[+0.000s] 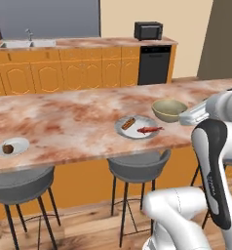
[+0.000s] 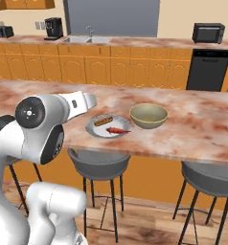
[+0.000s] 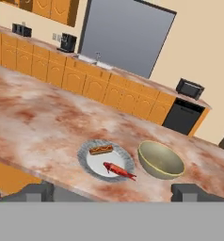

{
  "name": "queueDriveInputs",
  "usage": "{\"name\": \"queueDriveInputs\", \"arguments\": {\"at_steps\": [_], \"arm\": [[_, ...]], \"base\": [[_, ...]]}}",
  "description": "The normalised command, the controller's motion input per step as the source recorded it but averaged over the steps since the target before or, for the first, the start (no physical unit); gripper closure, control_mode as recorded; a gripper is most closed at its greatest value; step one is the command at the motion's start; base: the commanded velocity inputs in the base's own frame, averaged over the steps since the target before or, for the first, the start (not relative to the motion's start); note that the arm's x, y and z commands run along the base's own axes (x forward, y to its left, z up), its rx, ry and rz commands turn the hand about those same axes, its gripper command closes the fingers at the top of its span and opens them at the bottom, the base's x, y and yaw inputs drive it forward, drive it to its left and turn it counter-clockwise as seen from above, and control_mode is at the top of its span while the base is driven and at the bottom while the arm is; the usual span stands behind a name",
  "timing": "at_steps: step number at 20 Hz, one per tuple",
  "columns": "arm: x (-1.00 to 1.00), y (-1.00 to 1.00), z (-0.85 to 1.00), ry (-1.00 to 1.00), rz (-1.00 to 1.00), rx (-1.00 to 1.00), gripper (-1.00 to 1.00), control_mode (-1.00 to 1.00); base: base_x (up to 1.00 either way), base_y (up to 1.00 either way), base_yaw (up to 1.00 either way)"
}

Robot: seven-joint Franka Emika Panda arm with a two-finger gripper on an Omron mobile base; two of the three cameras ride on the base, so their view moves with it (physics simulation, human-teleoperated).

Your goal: Take the smaller bowl and place it next to the appetizer plate on the dining counter , and place the larger bowl next to the plate with cooked food.

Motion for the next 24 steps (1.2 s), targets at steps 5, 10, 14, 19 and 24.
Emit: {"name": "queueDriveInputs", "arguments": {"at_steps": [5,10,14,19,24], "arm": [[0.00,0.00,0.00,0.00,0.00,0.00,-1.00,1.00],[0.00,0.00,0.00,0.00,0.00,0.00,-1.00,1.00],[0.00,0.00,0.00,0.00,0.00,0.00,-1.00,1.00],[0.00,0.00,0.00,0.00,0.00,0.00,-1.00,1.00],[0.00,0.00,0.00,0.00,0.00,0.00,-1.00,1.00]], "base": [[-0.26,0.89,0.08],[0.10,1.00,0.10],[0.04,1.00,0.07],[0.05,1.00,0.07],[0.37,1.00,0.07]]}}
